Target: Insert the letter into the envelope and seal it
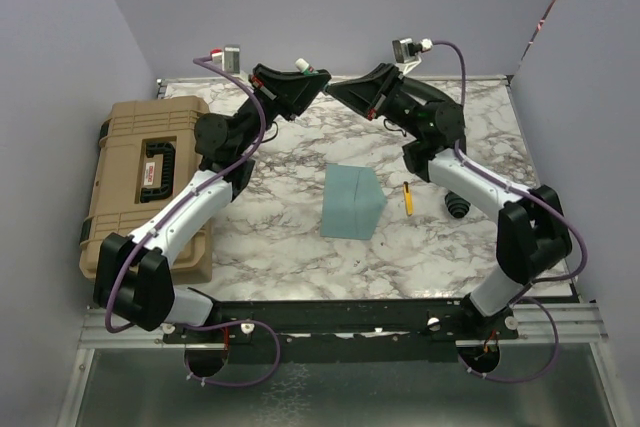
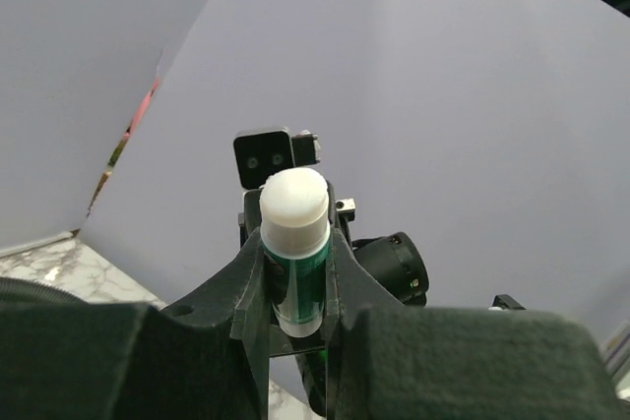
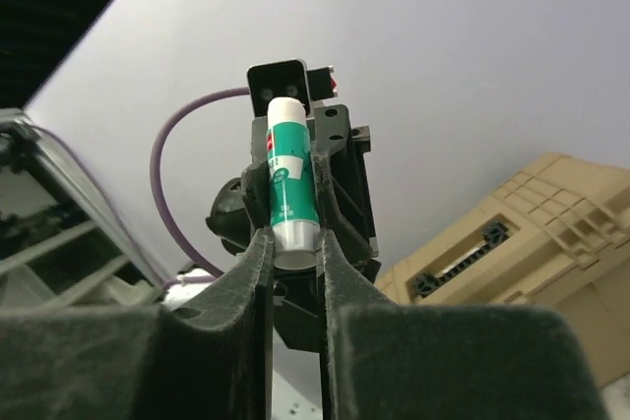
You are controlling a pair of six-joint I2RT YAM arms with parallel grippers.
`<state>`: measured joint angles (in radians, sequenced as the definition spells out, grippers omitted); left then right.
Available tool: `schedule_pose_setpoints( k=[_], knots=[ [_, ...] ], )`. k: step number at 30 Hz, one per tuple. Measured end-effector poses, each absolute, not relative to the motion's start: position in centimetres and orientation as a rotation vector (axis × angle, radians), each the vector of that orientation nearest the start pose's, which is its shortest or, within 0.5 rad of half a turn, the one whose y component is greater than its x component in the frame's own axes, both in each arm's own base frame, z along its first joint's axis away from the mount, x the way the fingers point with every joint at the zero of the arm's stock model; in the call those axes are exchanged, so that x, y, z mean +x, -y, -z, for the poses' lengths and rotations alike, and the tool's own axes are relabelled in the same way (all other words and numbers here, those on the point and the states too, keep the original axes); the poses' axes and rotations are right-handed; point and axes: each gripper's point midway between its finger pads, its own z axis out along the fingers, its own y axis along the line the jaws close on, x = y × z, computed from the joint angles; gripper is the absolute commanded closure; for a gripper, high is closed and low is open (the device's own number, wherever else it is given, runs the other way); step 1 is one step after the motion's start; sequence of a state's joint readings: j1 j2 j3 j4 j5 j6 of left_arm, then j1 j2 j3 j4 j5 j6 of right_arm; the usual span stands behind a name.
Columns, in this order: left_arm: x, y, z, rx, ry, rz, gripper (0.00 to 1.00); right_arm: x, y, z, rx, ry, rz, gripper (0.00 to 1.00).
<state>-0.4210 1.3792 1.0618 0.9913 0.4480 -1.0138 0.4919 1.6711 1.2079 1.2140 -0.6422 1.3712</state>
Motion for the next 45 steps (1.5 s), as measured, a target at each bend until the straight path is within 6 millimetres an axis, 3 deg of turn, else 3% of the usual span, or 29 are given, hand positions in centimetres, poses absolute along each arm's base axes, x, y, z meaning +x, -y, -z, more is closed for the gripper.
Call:
schedule_pose_setpoints(
  k=[3,6,9,11,13,16,22,31,36,40,42,45],
  knots=[
    [32.0,26.4,-47.5,0.166,-1.056,1.519,1.00,31.3,-32.5,-45.1,-0.326,-1.147,-1.793,0.50],
    [31.6,26.4,-47.6,0.180,-1.052,1.531,1.00,30.5,-30.9,-47.6,-0.409,-1.054,-1.537,0.35],
    [31.5,26.5,-47.6,0.172,-1.058,1.547,1.00,28.9,-28.7,-50.6,-0.510,-0.899,-1.281,0.32],
    [31.5,26.5,-47.5,0.159,-1.068,1.568,1.00,28.1,-27.9,-51.5,-0.573,-0.816,-1.137,0.32],
    [31.7,26.8,-47.7,0.134,-1.088,1.616,1.00,28.3,-27.9,-51.5,-0.620,-0.778,-1.022,0.31],
    [32.3,27.2,-48.1,0.079,-1.114,1.706,1.00,29.5,-28.8,-49.9,-0.681,-0.788,-0.896,0.29],
    [32.6,27.5,-47.5,-0.053,-1.189,1.868,1.00,30.9,-30.7,-47.0,-0.755,-0.832,-0.753,0.31],
    [32.5,27.4,-47.2,-0.149,-1.222,1.971,1.00,32.3,-32.3,-45.4,-0.798,-0.846,-0.636,0.52],
    [32.9,27.2,-46.8,-0.181,-1.232,1.981,1.00,32.8,-32.5,-45.0,-0.809,-0.843,-0.575,0.73],
    [33.2,26.9,-46.6,-0.205,-1.227,1.976,1.00,33.1,-32.4,-45.2,-0.796,-0.842,-0.547,0.83],
    [33.3,26.9,-46.5,-0.216,-1.229,1.978,1.00,33.3,-32.3,-45.1,-0.794,-0.850,-0.539,0.82],
    [33.4,26.8,-46.3,-0.224,-1.232,1.977,1.00,33.4,-32.3,-44.9,-0.796,-0.855,-0.533,0.59]
  ],
)
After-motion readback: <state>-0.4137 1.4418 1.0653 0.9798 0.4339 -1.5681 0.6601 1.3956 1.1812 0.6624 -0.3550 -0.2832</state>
